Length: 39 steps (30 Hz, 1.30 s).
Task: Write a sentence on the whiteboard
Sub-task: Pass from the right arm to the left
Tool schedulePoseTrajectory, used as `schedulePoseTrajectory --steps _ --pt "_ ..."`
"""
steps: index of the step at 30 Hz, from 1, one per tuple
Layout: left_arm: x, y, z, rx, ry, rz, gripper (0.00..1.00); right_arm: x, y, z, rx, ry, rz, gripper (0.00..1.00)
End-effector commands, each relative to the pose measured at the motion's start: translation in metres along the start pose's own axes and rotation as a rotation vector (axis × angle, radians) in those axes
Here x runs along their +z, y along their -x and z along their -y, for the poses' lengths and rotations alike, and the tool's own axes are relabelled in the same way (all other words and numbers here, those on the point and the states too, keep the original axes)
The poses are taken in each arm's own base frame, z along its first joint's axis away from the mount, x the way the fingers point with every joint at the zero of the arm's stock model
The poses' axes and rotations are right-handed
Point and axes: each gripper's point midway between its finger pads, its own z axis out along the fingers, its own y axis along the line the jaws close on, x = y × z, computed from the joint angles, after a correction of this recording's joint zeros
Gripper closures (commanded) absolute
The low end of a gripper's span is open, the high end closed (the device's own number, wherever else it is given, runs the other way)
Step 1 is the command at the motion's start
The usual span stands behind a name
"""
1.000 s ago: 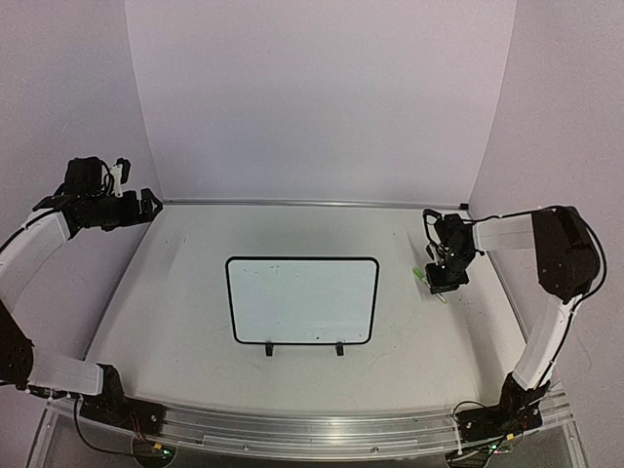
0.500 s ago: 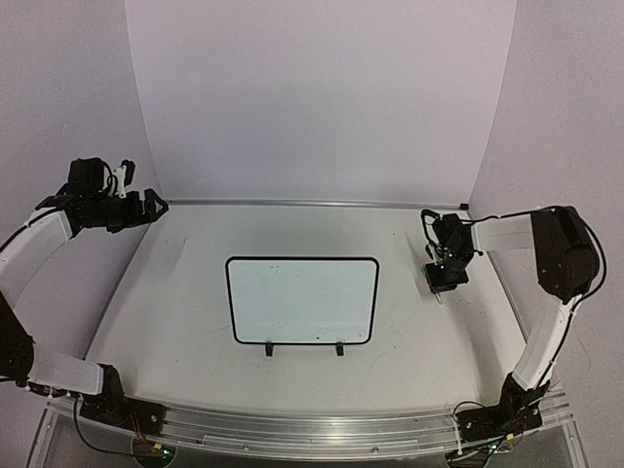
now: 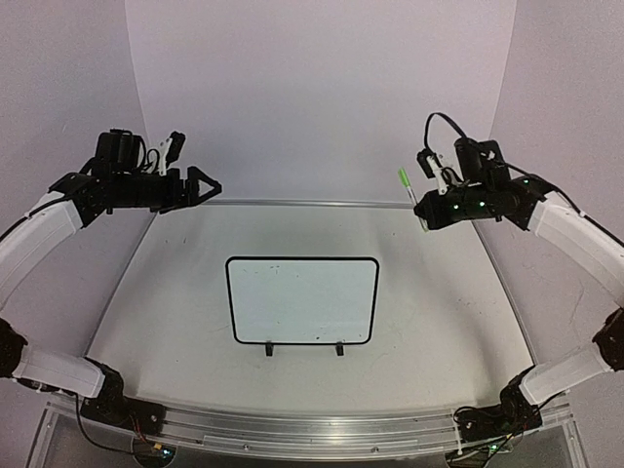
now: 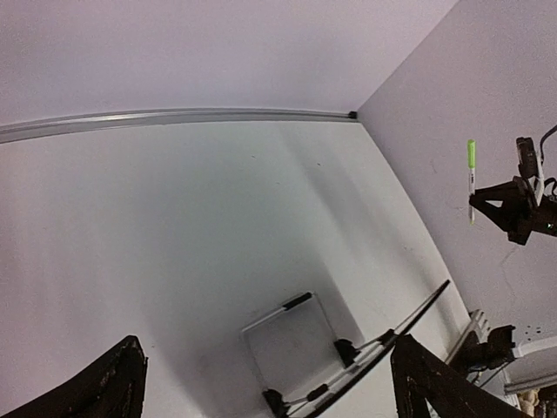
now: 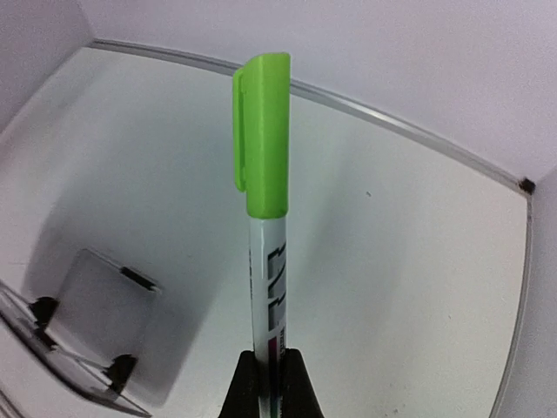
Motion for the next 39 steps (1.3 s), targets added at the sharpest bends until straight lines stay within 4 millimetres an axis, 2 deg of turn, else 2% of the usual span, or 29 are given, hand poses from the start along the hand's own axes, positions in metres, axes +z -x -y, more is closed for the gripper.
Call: schedulePoseTrajectory --steps 1,3,5,9,13,17,22,25,30,33,39 --pt "0.013 0.004 0.068 -0.016 -0.188 -0.011 0.03 -0.033 0.012 -0.077 -0.118 0.260 0.045 1.00" --pt "0.021 -0.002 0.092 -0.011 -0.254 -0.032 0.03 -0.042 0.015 -0.105 -0.164 0.321 0.061 1.00" --pt "0.024 -0.004 0.114 0.001 -0.322 -0.043 0.02 -0.044 0.015 -0.125 -0.200 0.345 0.060 1.00" --pt "0.027 -0.006 0.148 0.021 -0.421 -0.063 0.01 -0.035 0.006 -0.147 -0.278 0.314 0.019 1.00" --pt "0.033 -0.012 0.168 0.018 -0.512 -0.103 0.01 -0.028 0.000 -0.169 -0.325 0.337 -0.008 1.00" --pt "0.043 -0.019 0.171 0.004 -0.530 -0.154 0.01 -0.024 -0.005 -0.197 -0.366 0.398 -0.019 1.00" --pt "0.048 -0.025 0.173 -0.004 -0.546 -0.188 0.05 -0.020 -0.007 -0.214 -0.398 0.420 -0.023 1.00" --pt "0.052 -0.031 0.172 -0.008 -0.542 -0.214 0.18 -0.020 -0.008 -0.223 -0.408 0.432 -0.022 1.00" --pt "0.057 -0.039 0.173 -0.008 -0.558 -0.250 0.47 -0.017 -0.008 -0.227 -0.417 0.432 -0.019 1.00" --pt "0.058 -0.044 0.173 -0.002 -0.561 -0.271 0.54 -0.016 -0.007 -0.227 -0.417 0.427 -0.015 1.00" --pt "0.063 -0.061 0.168 0.000 -0.540 -0.334 0.60 -0.012 -0.004 -0.226 -0.417 0.407 -0.008 1.00"
